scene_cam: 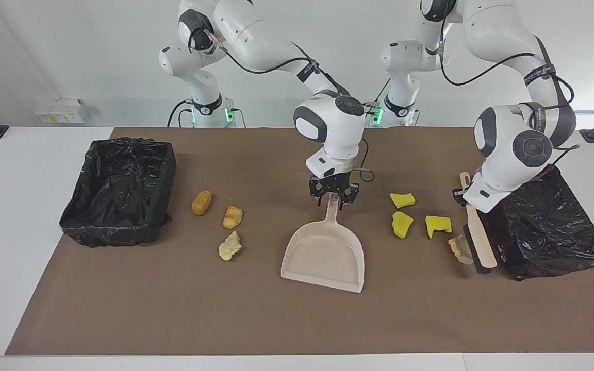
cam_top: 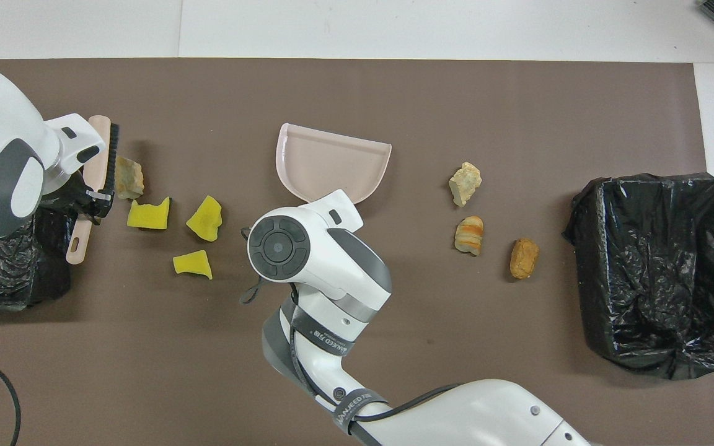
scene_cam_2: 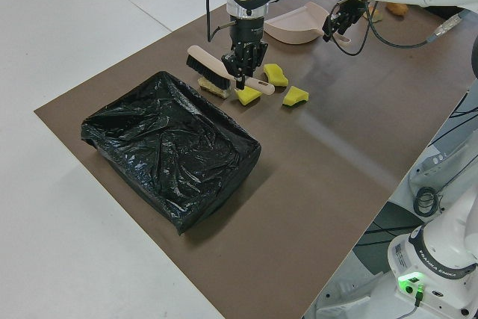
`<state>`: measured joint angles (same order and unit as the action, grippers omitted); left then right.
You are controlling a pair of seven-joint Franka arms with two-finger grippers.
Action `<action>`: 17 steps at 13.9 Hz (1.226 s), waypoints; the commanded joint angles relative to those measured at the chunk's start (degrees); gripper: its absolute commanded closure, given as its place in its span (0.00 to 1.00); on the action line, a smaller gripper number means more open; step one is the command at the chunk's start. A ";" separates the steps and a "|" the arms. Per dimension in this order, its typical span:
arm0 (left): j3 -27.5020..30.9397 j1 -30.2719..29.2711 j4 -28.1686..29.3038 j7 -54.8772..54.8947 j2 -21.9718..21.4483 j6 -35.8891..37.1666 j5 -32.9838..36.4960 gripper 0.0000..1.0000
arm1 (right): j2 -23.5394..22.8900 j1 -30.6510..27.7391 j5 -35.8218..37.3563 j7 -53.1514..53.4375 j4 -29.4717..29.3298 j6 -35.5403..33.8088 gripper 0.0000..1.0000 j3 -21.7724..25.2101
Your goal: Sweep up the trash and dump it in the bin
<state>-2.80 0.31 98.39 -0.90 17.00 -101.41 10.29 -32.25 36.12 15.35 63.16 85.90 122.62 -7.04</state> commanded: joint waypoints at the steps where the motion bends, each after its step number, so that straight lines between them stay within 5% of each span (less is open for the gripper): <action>1: -0.28 -0.67 1.19 2.30 -0.13 -1.50 2.35 1.00 | 2.10 -0.79 -0.85 -1.63 1.72 -0.80 1.00 -0.52; 5: -0.28 -0.75 4.08 2.39 -0.82 -3.96 2.54 1.00 | 6.22 -4.12 -0.94 -9.85 1.81 -4.66 1.00 -0.69; 10: -0.37 -1.37 12.42 2.39 -4.77 -6.78 0.79 1.00 | 11.67 -13.95 -12.61 -44.02 2.16 -10.45 1.00 -0.69; 17: -0.81 7.40 19.10 -5.41 -9.78 -1.16 -6.07 1.00 | 14.75 -23.28 -13.07 -85.13 4.09 -16.89 1.00 -0.61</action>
<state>-4.15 4.12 112.90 -3.22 10.56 -102.61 5.42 -19.42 14.92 3.53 -11.16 86.87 105.65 -6.94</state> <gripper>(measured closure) 0.731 0.687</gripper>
